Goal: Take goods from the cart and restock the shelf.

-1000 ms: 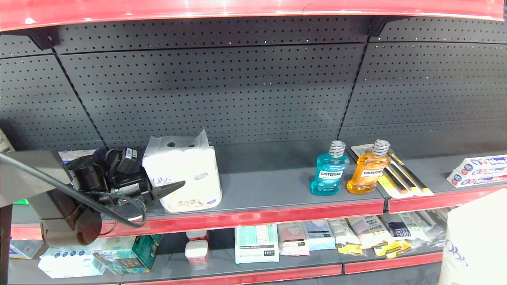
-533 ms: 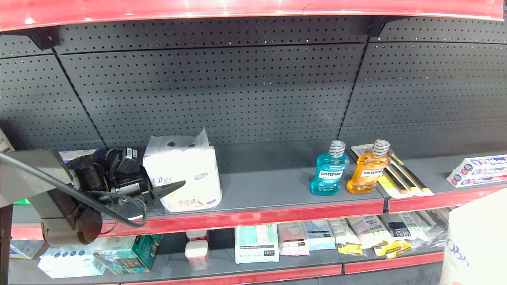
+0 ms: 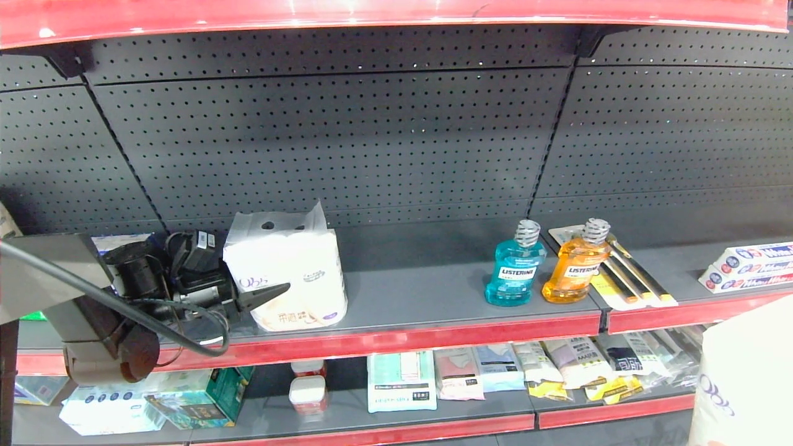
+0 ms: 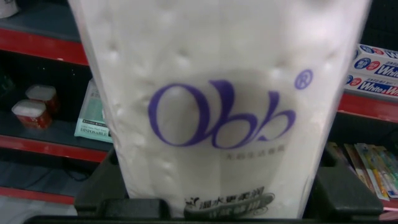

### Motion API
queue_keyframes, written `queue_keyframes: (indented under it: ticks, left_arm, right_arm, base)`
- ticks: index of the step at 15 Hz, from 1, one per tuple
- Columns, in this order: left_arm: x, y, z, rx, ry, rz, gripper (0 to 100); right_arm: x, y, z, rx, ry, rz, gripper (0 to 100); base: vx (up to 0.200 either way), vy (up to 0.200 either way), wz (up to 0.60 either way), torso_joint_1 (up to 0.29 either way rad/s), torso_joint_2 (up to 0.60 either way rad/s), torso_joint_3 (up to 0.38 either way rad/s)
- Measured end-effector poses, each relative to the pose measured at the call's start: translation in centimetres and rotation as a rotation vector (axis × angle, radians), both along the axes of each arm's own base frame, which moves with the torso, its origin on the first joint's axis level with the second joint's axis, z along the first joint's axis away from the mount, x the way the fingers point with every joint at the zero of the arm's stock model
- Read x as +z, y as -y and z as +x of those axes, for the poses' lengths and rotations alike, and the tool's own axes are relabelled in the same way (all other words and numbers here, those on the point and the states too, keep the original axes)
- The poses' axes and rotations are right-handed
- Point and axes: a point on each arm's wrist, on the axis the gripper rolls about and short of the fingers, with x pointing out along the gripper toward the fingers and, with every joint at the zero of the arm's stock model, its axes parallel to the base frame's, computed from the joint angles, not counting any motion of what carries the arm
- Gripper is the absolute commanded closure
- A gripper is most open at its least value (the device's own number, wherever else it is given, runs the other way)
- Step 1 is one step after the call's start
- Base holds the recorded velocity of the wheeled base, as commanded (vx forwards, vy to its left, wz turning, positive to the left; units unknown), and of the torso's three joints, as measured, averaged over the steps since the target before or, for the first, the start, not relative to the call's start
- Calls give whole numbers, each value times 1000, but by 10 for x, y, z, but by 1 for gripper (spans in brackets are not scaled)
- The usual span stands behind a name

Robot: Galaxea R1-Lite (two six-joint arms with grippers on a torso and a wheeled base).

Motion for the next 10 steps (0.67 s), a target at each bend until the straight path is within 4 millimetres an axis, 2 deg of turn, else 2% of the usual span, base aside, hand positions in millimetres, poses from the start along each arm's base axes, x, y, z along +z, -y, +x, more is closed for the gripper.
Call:
queue_keyframes:
  ticks: [10]
  left_arm:
    - [-1, 1, 3, -20, -11, -9, 100]
  right_arm:
    - [0, 0, 0, -6, 0, 0, 100]
  base:
    - [0, 0, 0, 0, 0, 0]
